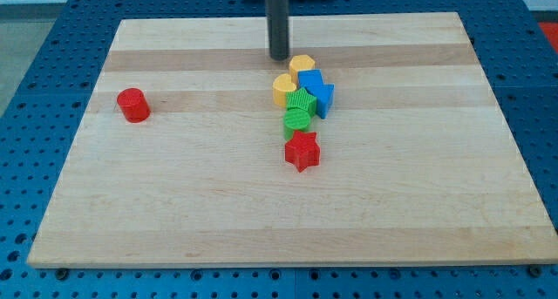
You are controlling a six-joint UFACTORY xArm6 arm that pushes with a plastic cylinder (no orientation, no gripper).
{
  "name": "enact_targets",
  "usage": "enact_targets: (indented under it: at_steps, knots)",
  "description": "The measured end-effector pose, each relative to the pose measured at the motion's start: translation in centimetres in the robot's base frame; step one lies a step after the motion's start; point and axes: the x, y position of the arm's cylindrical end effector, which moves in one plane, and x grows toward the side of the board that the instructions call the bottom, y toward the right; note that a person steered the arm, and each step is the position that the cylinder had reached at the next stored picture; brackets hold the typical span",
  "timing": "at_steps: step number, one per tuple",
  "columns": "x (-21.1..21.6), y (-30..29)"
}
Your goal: Push the red star into the green blocks
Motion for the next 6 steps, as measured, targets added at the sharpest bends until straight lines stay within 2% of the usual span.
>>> enact_targets:
  at_steps: [3, 4, 5, 6]
  knots:
    - [3.2, 0.7]
    - [2.5, 4.5]
    - [4.4, 10.1]
    - [9.0, 13.8]
